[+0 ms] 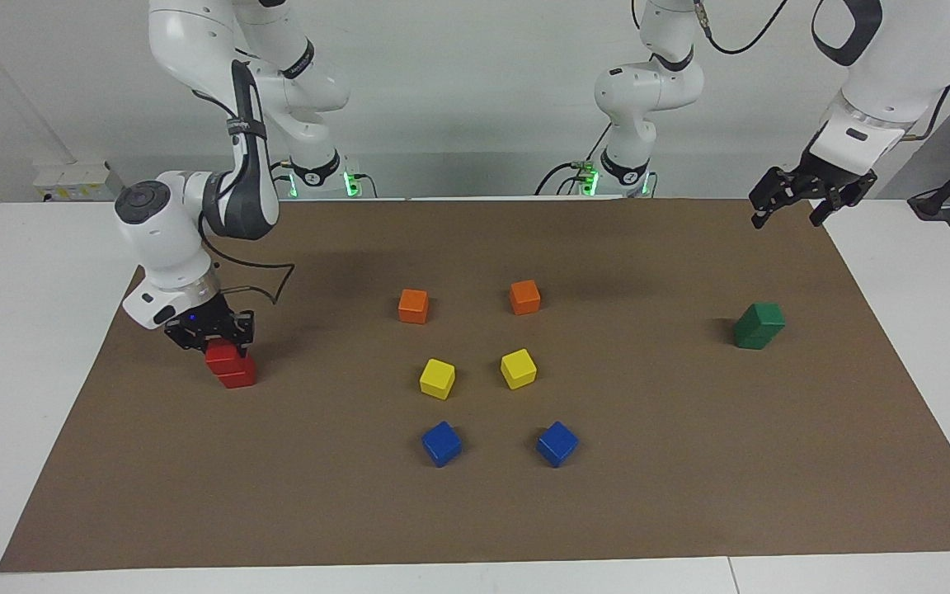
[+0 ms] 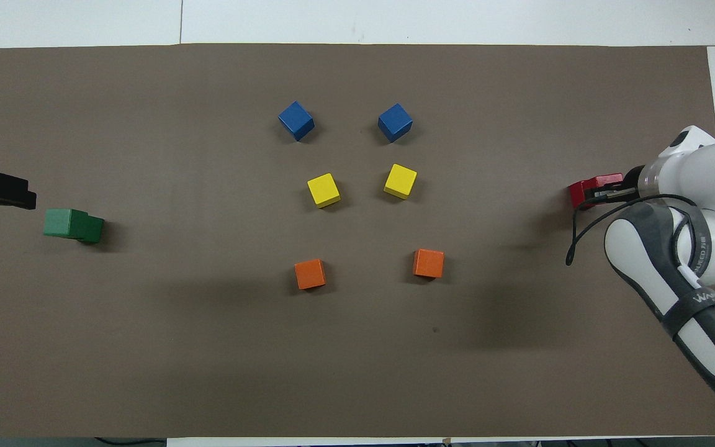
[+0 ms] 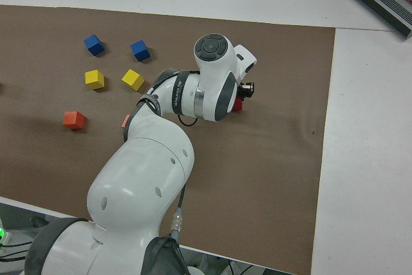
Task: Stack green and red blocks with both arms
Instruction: 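Open the right gripper and draw it back from the red stack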
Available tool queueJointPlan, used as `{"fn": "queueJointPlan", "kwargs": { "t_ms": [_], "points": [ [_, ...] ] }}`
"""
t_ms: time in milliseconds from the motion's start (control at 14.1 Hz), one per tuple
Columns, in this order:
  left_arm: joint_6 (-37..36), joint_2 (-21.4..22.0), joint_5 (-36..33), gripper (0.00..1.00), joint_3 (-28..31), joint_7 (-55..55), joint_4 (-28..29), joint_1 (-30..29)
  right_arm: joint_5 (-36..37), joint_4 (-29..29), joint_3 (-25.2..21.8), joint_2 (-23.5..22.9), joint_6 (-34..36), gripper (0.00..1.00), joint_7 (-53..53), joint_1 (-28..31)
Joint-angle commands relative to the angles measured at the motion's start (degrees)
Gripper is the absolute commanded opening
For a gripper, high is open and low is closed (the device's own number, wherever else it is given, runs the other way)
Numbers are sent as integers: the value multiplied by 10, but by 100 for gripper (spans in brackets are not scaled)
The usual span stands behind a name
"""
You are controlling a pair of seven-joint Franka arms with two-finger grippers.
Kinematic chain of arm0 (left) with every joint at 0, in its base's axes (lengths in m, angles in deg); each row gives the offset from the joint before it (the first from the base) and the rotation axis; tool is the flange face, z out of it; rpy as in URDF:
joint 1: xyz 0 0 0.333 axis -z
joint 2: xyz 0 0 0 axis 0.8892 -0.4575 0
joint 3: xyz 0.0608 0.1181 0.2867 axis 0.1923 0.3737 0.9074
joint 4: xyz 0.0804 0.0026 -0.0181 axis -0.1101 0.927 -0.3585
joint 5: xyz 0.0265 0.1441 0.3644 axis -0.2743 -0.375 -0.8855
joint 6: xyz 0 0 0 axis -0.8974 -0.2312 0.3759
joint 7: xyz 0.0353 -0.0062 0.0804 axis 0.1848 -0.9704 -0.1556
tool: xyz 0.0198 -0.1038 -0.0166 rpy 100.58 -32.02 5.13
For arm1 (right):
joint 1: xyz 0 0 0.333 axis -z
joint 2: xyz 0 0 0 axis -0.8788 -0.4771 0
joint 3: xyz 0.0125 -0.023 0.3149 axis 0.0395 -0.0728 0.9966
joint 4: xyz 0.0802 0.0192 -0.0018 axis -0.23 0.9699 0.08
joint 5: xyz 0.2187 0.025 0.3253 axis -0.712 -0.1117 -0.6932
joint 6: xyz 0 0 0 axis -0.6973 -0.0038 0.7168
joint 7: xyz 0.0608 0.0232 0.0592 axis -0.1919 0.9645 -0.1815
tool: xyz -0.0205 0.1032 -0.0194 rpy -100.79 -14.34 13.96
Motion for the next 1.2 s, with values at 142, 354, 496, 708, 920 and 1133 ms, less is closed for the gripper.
{"fn": "queueJointPlan", "kwargs": {
  "t_ms": [142,354,496,708,920,1133],
  "points": [
    [3,-3,-6,100,7,-8,-12,4,-2,14,5,4,-14,17,-16,3],
    [-3,2,-6,100,6,-8,-11,5,-2,14,5,4,-14,27,-15,3],
    [4,6,-6,100,5,-7,-4,6,-2,14,5,4,-15,36,-16,3],
    [3,7,-6,100,5,-7,-5,6,-2,14,5,4,-15,48,-16,4],
    [6,11,-6,100,3,-8,4,13,-2,14,5,4,-16,74,-15,3],
    [11,11,-6,100,0,-7,4,13,-2,14,5,4,-16,92,-16,3]
  ]
}}
